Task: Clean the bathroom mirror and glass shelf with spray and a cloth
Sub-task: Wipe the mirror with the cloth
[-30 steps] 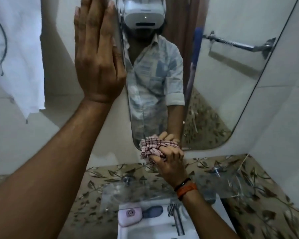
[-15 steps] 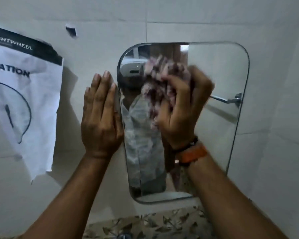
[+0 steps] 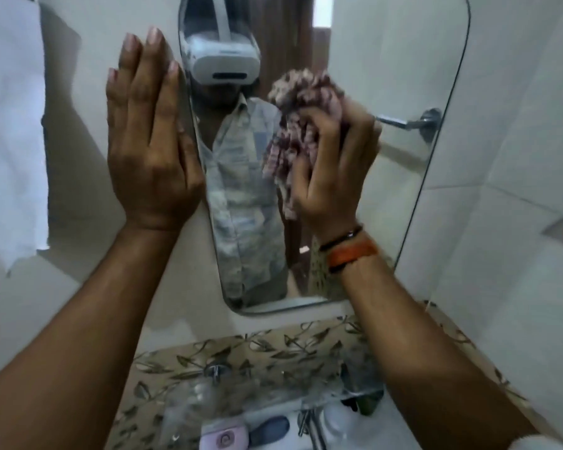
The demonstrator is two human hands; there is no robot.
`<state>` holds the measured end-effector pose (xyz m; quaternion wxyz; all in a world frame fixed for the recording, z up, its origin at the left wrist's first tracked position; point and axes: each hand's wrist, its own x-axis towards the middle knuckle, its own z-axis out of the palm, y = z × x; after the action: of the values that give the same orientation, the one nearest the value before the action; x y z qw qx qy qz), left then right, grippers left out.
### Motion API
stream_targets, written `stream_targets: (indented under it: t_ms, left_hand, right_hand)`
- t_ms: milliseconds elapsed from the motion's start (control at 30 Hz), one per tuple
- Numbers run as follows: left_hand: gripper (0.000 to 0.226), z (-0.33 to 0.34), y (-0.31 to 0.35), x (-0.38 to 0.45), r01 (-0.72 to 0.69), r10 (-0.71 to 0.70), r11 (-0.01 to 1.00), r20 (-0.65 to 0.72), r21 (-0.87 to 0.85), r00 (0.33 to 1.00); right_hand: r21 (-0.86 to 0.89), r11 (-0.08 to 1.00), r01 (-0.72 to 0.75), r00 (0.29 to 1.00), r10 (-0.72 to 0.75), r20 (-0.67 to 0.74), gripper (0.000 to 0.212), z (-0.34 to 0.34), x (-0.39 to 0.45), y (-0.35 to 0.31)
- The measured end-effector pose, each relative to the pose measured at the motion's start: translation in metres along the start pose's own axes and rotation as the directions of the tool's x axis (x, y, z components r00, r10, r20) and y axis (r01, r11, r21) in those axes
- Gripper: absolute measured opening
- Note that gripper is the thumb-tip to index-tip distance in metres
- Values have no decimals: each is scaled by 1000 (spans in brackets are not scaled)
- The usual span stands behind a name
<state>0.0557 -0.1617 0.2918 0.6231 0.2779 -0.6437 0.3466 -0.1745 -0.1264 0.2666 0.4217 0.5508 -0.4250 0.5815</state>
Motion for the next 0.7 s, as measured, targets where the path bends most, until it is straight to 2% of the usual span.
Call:
stream_targets:
  t_ms: [100,167,300,433,533,633,700]
  left_hand:
    - [51,2,-1,0,11,-11,1000,18,18,1000]
    - [52,3,0,-4,27,-28,999,29,42,999]
    - [54,3,1,-7,50,-52,998,39,47,998]
    - [55,0,6,-1,20,-21,999,53,25,998]
    - [58,-3,9,4,0,0,1000,51,17,999]
    - [60,-4,9,8,-18,18,1000,43,0,999]
    - [61,-4,7,5,-27,26,1000,56,6,998]
  right_hand:
    - [9,1000,18,996,-19,84,37,-8,-117,6]
    - [17,999,-30,991,27,134,30,-18,-185,6]
    - [4,997,-80,974,78,212,25,-33,-242,4]
    - [62,990,-128,971,112,209,34,-37,-214,5]
    - [127,983,-129,989,119,86,35,-37,-157,9]
    - [163,984,-65,989,86,-124,45,-36,-56,14]
    - [165,985,-40,979,71,-190,42,-35,12,15]
